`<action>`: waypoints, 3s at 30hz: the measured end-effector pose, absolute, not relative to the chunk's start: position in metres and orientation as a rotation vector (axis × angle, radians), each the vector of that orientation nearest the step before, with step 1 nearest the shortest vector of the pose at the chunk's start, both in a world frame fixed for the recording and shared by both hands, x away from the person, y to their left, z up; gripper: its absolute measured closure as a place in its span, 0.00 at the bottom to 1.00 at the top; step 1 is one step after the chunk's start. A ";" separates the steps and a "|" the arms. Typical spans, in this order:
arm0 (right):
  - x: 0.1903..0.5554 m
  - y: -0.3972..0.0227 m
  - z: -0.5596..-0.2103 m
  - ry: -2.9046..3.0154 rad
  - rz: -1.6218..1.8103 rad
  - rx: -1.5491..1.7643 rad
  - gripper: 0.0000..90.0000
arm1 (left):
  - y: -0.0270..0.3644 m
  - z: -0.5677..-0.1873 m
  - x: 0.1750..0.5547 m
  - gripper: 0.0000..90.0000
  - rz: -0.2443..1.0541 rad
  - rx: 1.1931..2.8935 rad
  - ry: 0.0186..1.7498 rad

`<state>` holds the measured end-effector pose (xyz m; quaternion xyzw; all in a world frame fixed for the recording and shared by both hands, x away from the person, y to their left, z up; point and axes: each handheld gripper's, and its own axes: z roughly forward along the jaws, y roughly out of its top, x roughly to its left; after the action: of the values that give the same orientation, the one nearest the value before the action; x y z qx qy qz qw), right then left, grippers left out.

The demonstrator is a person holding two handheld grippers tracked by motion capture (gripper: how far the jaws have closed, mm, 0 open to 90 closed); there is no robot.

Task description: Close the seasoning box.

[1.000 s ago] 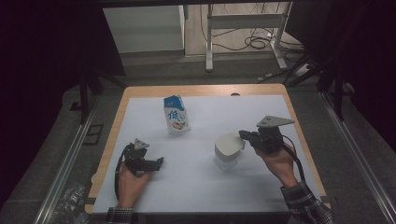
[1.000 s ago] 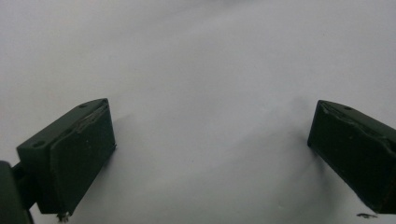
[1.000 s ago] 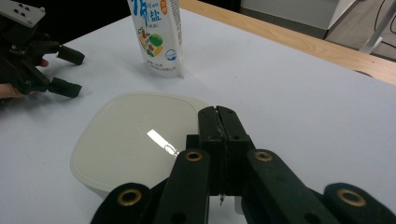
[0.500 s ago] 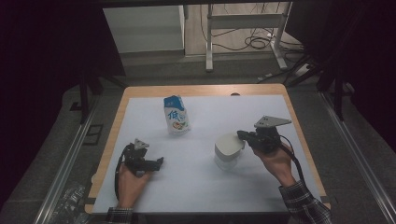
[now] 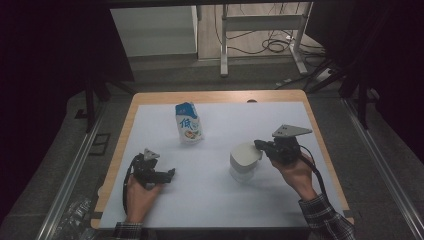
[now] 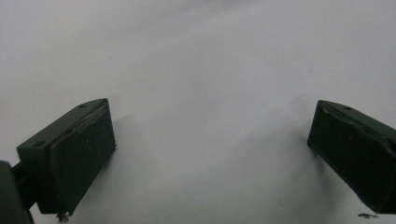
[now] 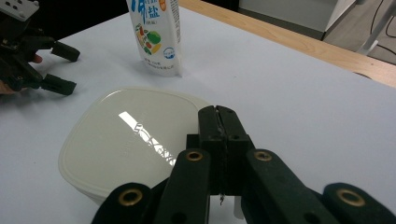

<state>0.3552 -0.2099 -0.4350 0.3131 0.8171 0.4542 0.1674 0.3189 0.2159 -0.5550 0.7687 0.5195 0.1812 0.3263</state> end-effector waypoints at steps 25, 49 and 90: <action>0.354 -0.209 -0.435 2.304 1.268 0.905 0.99 | 0.216 -0.555 0.319 0.01 0.475 2.014 1.361; 0.362 -0.227 -0.458 2.280 1.346 1.001 0.99 | 0.216 -0.555 0.319 0.01 0.474 2.011 1.361; 0.343 -0.272 -0.512 2.275 1.114 1.166 0.42 | 0.216 -0.555 0.319 0.01 0.474 2.014 1.362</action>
<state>0.3428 -0.2719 -0.5120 0.4118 0.8032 0.3932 0.1754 0.3193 0.2156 -0.5552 0.7685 0.5197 0.1810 0.3264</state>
